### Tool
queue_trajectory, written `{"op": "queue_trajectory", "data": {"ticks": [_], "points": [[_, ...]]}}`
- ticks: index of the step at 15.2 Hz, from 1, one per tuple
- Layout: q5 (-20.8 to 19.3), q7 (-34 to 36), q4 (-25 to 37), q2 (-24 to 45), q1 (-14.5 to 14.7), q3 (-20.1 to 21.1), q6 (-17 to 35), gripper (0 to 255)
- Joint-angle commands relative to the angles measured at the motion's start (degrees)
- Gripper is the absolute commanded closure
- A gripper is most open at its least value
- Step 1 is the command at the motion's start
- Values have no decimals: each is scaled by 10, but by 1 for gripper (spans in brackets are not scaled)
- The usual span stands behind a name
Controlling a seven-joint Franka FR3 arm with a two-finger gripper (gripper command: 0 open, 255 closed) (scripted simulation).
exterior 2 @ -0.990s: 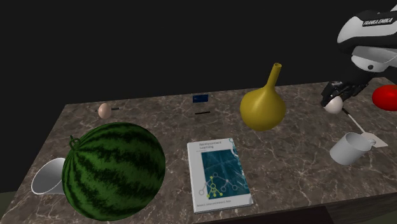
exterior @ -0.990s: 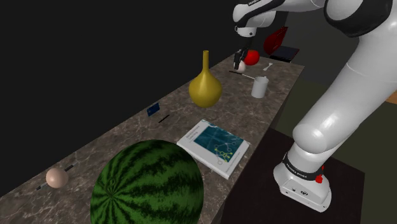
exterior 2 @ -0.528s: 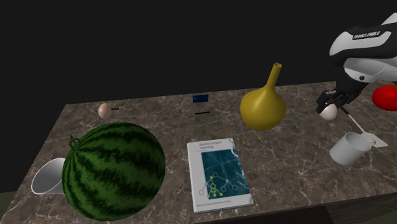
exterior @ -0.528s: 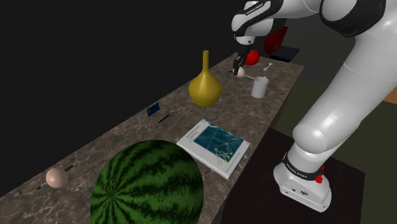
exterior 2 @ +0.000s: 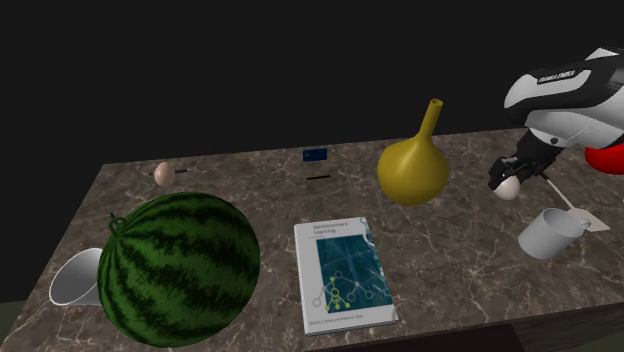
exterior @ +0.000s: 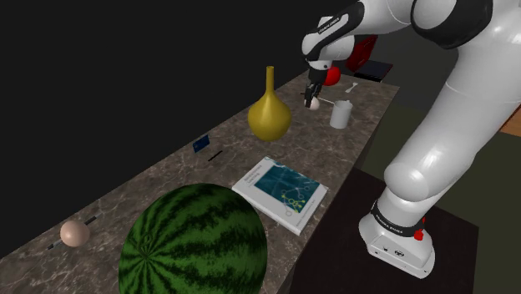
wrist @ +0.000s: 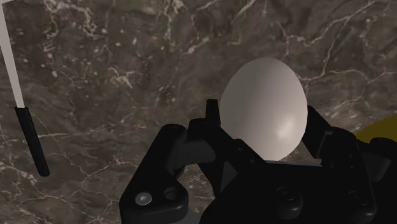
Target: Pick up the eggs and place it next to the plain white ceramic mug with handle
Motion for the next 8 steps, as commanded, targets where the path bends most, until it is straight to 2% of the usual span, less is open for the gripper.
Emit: {"op": "queue_trajectory", "data": {"ticks": [1,8], "points": [[3,-3,-7,7,0,0,14,255],[18,-16,-29,37,-1,1,65,255]]}}
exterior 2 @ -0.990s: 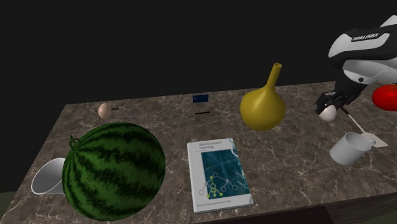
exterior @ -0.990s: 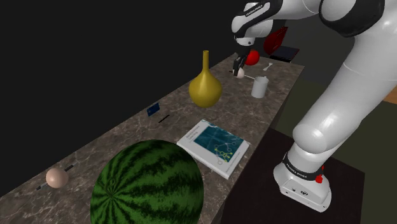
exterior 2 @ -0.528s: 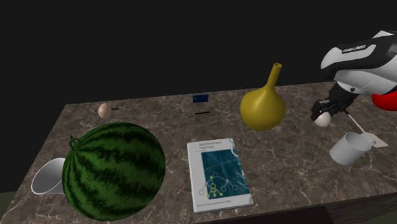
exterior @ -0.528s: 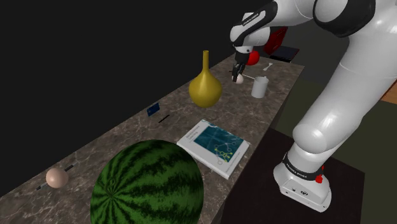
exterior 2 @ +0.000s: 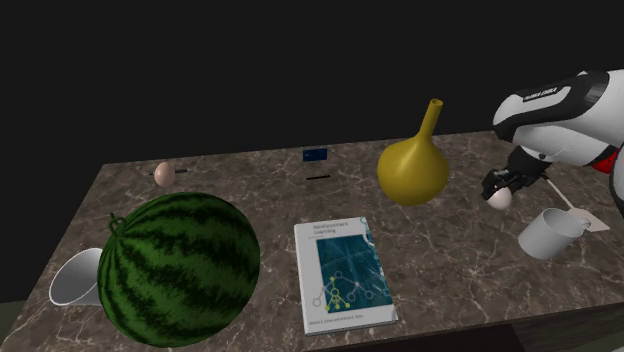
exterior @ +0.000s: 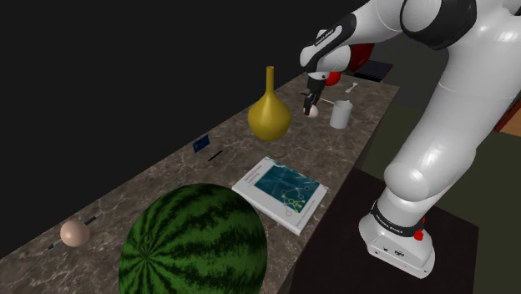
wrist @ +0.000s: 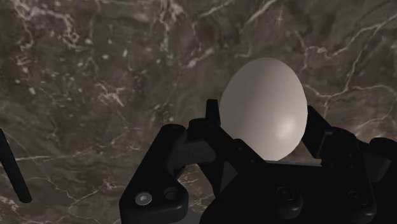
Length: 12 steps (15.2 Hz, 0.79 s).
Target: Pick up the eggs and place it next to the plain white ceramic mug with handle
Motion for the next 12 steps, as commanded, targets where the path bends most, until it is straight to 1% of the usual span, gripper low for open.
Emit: {"op": "queue_trajectory", "data": {"ticks": [1,8,9,12], "points": [[5,-3,-6,9,0,1,15,255],[5,-3,-6,9,0,1,15,255],[5,-3,-6,9,0,1,15,0],[5,-3,-6,9,0,1,15,0]]}}
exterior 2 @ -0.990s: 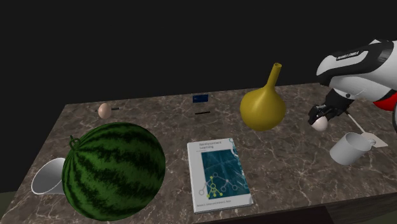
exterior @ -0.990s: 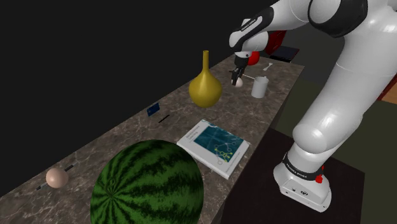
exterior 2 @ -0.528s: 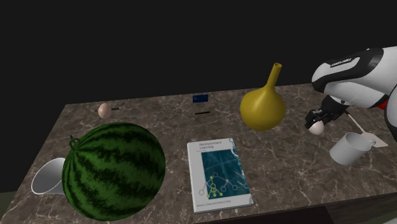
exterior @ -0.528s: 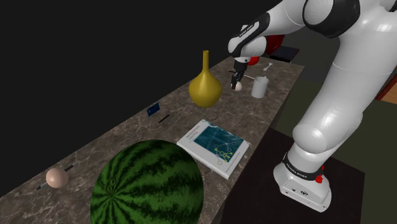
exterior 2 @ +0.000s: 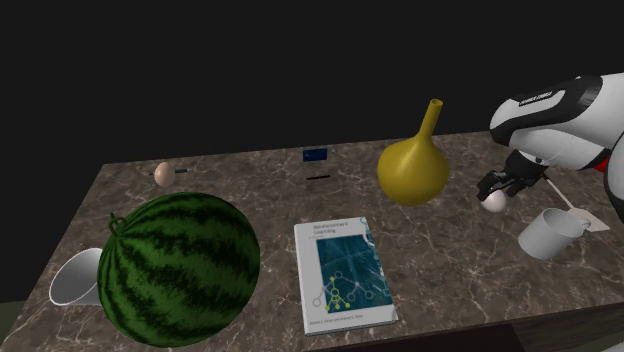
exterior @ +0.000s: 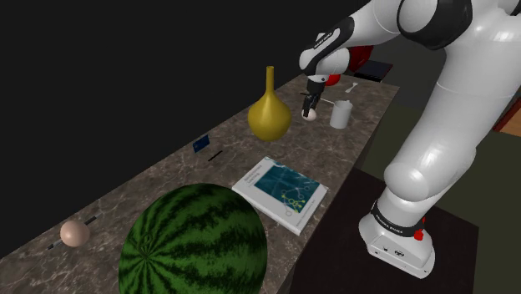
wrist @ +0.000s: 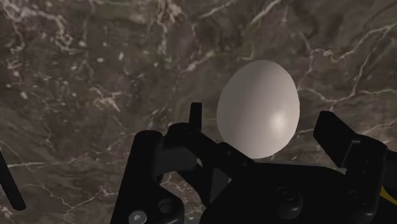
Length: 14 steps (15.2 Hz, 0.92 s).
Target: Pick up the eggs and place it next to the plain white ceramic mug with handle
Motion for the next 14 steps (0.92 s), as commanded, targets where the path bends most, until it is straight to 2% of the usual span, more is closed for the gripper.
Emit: {"op": "queue_trajectory", "data": {"ticks": [1,2,6,14], "points": [[0,0,0,0,0,0,0,0],[0,0,0,0,0,0,0,0],[-19,13,29,-42,-1,-4,-69,0],[-19,13,29,-42,-1,-4,-69,0]]}}
